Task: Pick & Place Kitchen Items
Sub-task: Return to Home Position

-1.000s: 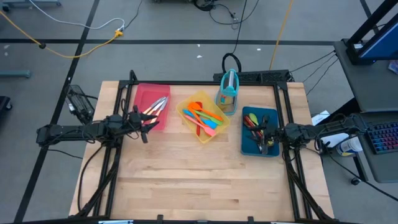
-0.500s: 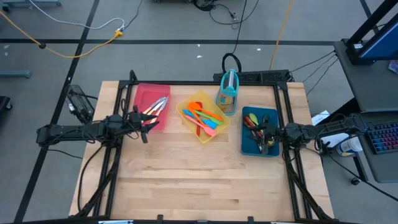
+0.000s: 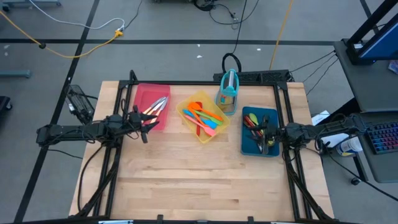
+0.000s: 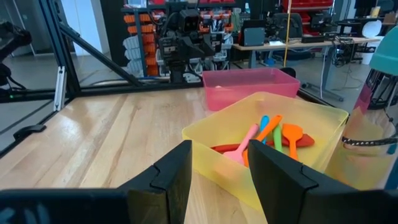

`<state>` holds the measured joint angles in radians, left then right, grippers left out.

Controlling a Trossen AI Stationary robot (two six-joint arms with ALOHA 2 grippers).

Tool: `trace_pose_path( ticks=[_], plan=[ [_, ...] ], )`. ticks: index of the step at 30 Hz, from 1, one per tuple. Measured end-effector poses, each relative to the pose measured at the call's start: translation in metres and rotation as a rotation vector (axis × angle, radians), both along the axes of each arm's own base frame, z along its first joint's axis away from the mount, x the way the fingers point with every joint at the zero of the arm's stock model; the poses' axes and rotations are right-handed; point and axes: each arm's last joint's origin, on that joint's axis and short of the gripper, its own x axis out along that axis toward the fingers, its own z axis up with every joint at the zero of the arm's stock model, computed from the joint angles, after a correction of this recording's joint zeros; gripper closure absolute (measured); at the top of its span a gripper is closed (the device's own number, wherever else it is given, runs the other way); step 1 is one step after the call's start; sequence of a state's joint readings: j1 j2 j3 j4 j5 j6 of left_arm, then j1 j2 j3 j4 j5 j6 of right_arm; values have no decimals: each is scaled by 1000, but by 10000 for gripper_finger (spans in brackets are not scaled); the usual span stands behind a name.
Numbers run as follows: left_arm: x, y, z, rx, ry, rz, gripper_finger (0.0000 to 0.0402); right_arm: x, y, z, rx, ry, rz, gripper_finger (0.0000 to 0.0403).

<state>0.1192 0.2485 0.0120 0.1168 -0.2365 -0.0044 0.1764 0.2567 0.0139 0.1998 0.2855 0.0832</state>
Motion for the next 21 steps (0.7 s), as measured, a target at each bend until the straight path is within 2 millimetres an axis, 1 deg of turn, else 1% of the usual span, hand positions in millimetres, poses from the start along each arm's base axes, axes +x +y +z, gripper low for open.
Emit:
trace_pose_path(
  ticks=[5,10,21],
  plan=[
    [0,0,0,0,0,0,256,-3,0,2,-3,-24,2,252],
    [0,0,0,0,0,0,256,-6,-1,0,-11,-9,3,253],
    [0,0,0,0,0,0,256,-13,-2,5,-10,-75,7,251]
  ],
)
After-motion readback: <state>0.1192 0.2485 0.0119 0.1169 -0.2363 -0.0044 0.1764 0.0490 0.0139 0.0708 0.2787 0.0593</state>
